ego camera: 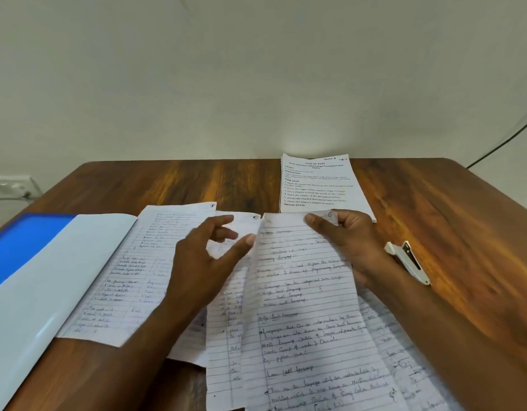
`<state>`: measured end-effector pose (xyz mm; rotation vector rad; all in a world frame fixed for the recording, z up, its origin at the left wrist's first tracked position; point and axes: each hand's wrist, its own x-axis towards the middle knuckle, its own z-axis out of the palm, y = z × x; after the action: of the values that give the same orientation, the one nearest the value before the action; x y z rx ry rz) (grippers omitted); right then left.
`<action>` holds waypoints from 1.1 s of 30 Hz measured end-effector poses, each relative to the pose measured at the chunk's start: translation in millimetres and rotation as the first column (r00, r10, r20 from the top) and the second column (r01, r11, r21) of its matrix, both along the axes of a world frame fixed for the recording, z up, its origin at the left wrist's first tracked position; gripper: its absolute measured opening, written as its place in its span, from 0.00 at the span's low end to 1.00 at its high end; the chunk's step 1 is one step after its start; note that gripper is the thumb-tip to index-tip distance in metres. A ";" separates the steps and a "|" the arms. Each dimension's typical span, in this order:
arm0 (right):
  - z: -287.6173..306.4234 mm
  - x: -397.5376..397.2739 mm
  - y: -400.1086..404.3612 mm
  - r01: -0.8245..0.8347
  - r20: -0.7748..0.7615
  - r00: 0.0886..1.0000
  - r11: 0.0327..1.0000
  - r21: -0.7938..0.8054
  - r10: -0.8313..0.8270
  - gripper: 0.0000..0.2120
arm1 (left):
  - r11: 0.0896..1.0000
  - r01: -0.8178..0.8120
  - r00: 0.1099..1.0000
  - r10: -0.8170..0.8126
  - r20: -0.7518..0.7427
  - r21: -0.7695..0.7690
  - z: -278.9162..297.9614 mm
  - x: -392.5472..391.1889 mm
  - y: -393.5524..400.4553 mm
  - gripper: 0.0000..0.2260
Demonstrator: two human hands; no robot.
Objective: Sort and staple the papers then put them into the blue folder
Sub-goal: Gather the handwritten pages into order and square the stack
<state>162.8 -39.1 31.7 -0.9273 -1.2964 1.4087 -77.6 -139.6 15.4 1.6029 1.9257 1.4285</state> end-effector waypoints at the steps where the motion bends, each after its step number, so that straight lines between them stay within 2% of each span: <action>1: -0.9 -1.9 -0.3 -0.027 -0.005 1.000 1.000 -0.003 0.027 0.06 | 1.000 0.029 0.999 -0.029 0.041 -0.001 1.1 3.6 -2.0 0.28; 3: -2.4 -7.3 -3.0 -0.073 0.005 0.997 0.997 -0.016 0.073 0.13 | 0.996 0.085 0.986 -0.086 0.144 0.015 2.9 7.0 -3.8 0.24; 4: -3.3 -10.0 -4.6 -0.075 0.005 0.997 0.997 -0.027 0.075 0.10 | 0.992 0.127 0.968 -0.130 0.213 0.030 3.2 6.4 -4.0 0.23; 6: -5.8 -13.6 -6.9 -0.068 -0.022 0.997 0.996 -0.061 0.067 0.01 | 0.969 0.237 0.900 -0.247 0.359 0.071 3.6 2.9 -6.2 0.28; 8: -6.7 -17.4 -8.0 -0.038 -0.028 0.999 0.995 -0.096 0.035 0.08 | 0.950 0.305 0.841 -0.303 0.449 0.072 3.4 0.6 -6.9 0.33; 12: -5.9 -21.5 -11.4 -0.051 -0.062 0.997 0.988 -0.145 0.042 0.11 | 0.966 0.258 0.847 -0.221 0.484 -0.009 3.0 -1.5 -2.9 0.20; 16: -6.4 -15.9 -8.4 -0.094 -0.057 0.995 0.987 -0.132 0.087 0.13 | 0.991 0.130 0.900 -0.120 0.420 0.003 -2.1 -12.2 2.2 0.13; 21: -8.0 -11.6 -7.5 -0.055 0.019 0.998 0.994 -0.094 0.057 0.08 | 1.000 0.006 0.936 -0.013 0.352 0.023 -5.5 -23.7 5.1 0.08; 24: -9.4 -11.0 -7.1 -0.062 0.028 0.998 0.994 -0.085 0.065 0.07 | 0.998 -0.062 0.953 0.052 0.300 0.025 -5.9 -26.4 4.9 0.11; 27: -10.8 -13.8 -10.1 -0.087 0.045 0.995 0.993 -0.080 0.091 0.09 | 0.980 -0.193 0.978 0.189 0.090 0.043 -6.3 -27.7 4.2 0.21; 29: -12.4 -17.6 -13.8 -0.115 0.047 0.992 0.990 -0.083 0.119 0.09 | 0.974 -0.222 0.975 0.222 -0.017 0.039 -5.5 -27.4 3.9 0.28; 31: -14.5 -23.2 -17.9 -0.136 0.054 0.989 0.987 -0.087 0.141 0.08 | 0.979 -0.204 0.970 0.206 -0.132 0.027 -3.1 -24.8 2.1 0.31; 33: -17.5 -29.3 -22.5 -0.160 0.050 0.985 0.983 -0.095 0.165 0.07 | 0.993 -0.121 0.971 0.121 -0.209 0.014 -1.6 -21.2 -0.2 0.28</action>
<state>133.5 -61.6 14.2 -0.9462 -1.3866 1.5882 -98.7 -139.8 13.8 1.7245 2.1736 1.3516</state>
